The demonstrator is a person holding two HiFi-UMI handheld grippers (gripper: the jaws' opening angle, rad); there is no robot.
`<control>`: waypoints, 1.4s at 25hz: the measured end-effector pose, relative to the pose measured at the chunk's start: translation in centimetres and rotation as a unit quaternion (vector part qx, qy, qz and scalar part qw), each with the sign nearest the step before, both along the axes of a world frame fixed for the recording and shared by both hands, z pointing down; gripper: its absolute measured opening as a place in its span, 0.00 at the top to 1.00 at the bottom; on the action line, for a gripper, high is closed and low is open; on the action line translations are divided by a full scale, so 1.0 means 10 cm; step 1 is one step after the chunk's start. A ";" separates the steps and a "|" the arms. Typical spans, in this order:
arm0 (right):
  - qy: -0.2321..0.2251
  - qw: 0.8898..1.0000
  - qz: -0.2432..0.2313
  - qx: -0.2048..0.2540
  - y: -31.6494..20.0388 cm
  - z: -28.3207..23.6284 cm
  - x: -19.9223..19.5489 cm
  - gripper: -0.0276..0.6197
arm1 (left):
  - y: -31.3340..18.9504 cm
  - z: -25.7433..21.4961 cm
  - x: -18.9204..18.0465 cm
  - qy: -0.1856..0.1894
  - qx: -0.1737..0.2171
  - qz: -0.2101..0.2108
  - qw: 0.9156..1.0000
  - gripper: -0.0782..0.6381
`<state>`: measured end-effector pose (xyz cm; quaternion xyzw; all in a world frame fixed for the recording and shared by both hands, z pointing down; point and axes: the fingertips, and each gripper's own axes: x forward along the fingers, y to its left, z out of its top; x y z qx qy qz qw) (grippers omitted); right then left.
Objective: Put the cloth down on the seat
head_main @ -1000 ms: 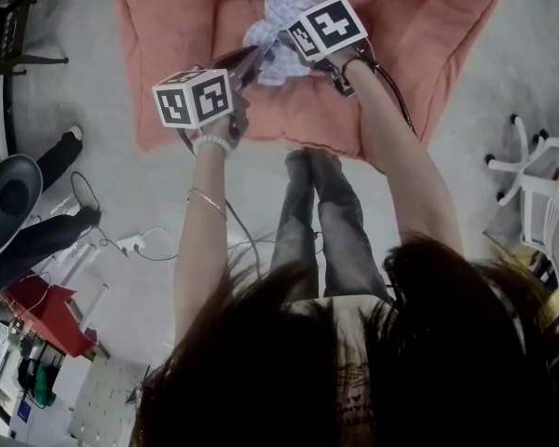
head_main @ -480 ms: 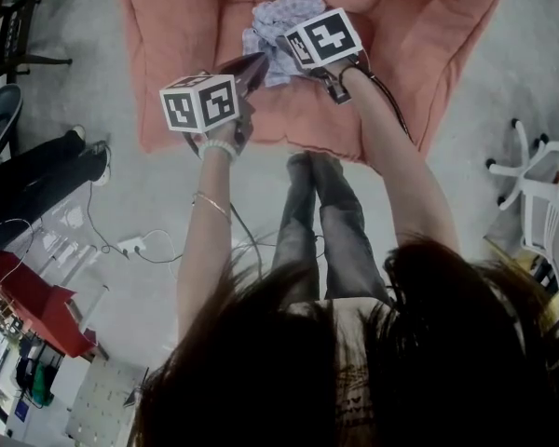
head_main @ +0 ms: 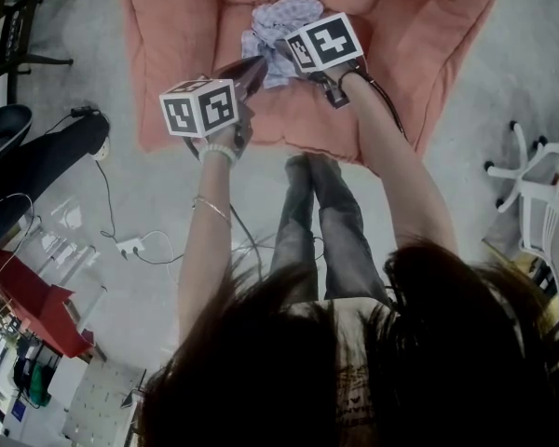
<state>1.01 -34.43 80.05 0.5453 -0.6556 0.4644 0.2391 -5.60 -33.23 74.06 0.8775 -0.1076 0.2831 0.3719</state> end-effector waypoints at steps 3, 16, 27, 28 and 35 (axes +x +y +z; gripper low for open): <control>-0.015 1.000 -0.001 0.006 0.00 -0.06 -0.03 0.53 | 0.00 -0.04 0.00 0.002 0.002 -0.005 1.000 0.89; -0.049 0.993 0.041 0.104 0.10 -0.90 -0.05 0.63 | 0.14 -0.61 -0.05 0.031 0.024 -0.048 0.998 0.89; -0.065 0.982 0.061 0.164 0.36 -1.72 -0.10 0.72 | 0.36 -1.41 0.02 0.074 0.058 -0.067 0.993 0.89; -0.066 0.981 0.066 0.172 0.41 -1.81 -0.12 0.73 | 0.41 -1.49 0.01 0.078 0.063 -0.068 0.993 0.89; -0.069 0.973 0.071 0.211 0.64 -2.35 -0.22 0.78 | 0.60 -1.96 -0.04 0.111 0.077 -0.092 0.986 0.89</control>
